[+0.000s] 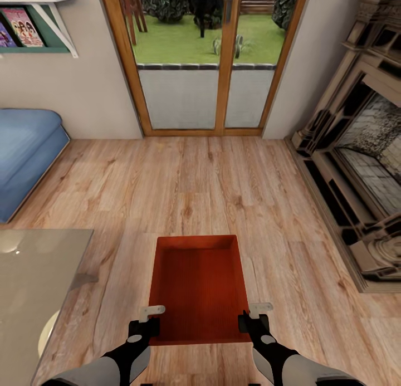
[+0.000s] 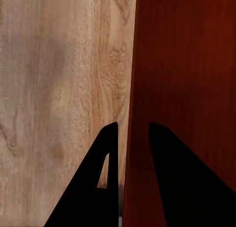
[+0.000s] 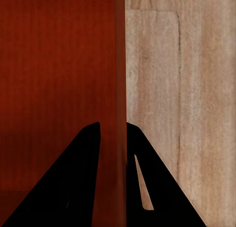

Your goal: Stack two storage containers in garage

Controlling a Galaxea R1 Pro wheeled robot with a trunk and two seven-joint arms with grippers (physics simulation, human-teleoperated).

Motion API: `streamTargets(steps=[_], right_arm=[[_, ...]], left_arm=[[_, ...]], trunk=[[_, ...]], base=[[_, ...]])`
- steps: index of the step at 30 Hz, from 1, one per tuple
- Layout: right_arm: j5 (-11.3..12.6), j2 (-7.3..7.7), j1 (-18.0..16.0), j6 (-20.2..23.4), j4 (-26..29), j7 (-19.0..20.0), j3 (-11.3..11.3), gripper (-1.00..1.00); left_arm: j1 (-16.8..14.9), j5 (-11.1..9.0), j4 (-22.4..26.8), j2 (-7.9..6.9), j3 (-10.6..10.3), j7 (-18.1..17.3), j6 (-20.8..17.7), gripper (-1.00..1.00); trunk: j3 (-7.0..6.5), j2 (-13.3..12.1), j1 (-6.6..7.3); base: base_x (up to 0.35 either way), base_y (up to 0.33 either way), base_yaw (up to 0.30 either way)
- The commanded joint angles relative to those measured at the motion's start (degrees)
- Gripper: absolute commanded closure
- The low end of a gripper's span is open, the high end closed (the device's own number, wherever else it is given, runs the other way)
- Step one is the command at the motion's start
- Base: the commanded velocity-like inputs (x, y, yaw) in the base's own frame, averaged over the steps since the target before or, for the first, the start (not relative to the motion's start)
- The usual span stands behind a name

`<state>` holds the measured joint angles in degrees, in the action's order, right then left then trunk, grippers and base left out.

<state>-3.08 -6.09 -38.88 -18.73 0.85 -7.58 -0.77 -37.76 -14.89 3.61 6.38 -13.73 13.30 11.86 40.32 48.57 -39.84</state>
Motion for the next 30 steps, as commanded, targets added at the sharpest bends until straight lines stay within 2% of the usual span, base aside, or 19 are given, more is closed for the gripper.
streamTargets(steps=[1,30], right_arm=[[-0.53,-0.41,-0.04,-0.08,-0.06,-0.05,1.03,1.00],[-0.61,-0.24,-0.01,-0.08,-0.06,-0.01,1.03,1.00]], left_arm=[[-0.03,-0.14,-0.01,0.03,0.28,0.41,0.09,1.00],[-0.03,-0.14,-0.01,0.05,0.28,0.41,0.09,1.00]], trunk=[[-0.15,-0.38,0.22],[-5.36,-12.01,6.59]], base=[[0.000,0.000,0.000],[0.000,0.000,0.000]])
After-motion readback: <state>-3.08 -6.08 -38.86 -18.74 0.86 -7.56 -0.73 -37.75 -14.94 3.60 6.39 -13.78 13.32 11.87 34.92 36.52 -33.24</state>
